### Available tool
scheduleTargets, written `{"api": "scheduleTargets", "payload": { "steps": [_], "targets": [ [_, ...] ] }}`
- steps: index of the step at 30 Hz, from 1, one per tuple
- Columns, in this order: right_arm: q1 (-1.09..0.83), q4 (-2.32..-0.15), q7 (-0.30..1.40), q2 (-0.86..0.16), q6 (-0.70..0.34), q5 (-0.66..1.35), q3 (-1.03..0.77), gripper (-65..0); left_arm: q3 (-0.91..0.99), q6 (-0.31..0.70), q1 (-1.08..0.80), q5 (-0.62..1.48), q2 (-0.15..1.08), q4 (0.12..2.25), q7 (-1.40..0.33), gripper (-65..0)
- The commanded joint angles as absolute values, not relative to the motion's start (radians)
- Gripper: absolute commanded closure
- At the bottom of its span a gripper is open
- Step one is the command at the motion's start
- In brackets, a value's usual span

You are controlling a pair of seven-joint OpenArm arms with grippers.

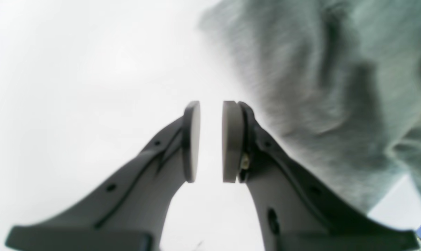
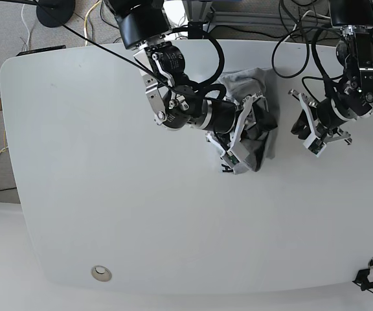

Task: Fold the T-shirt properly
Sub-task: 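Grasp the folded bundle with both grippers and flip it over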

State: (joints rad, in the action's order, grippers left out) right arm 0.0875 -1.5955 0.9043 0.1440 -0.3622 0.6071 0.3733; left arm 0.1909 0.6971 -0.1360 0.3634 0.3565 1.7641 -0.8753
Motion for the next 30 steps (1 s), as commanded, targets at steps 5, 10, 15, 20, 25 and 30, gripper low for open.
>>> {"api": "scheduleTargets", "payload": {
  "steps": [5,10,15,20,25,30],
  "targets": [
    [0.183,-1.584,0.883,0.157,-0.369,0.63,0.38,-21.8,0.329,0.698,-0.125,0.377,0.367,1.799,-0.862,-9.1],
    [0.242,-1.58,0.883,0.153,-0.367,0.63,0.478,-40.2,0.377,0.698,-0.125,0.377,0.367,1.828,-0.862,-9.1],
    [0.286,-1.577,0.885,0.151,-0.366,0.628,0.59,-48.5,0.377,0.698,-0.125,0.377,0.369,1.828,-0.862,-9.1],
    [0.348,-1.561,0.885,0.151,-0.308,0.628,0.671,-48.5,0.377,0.698,-0.125,0.377,0.369,1.828,-0.862,-9.1],
    [0.384,-1.547,0.885,0.15,-0.305,0.628,0.67,-48.4,0.377,0.698,-0.125,0.377,0.369,1.828,-0.862,-9.1],
    [0.412,-1.544,0.877,0.094,-0.303,0.628,0.584,-48.3,0.36,0.698,-0.125,0.377,0.364,1.831,-0.86,-9.1]
  ]
}}
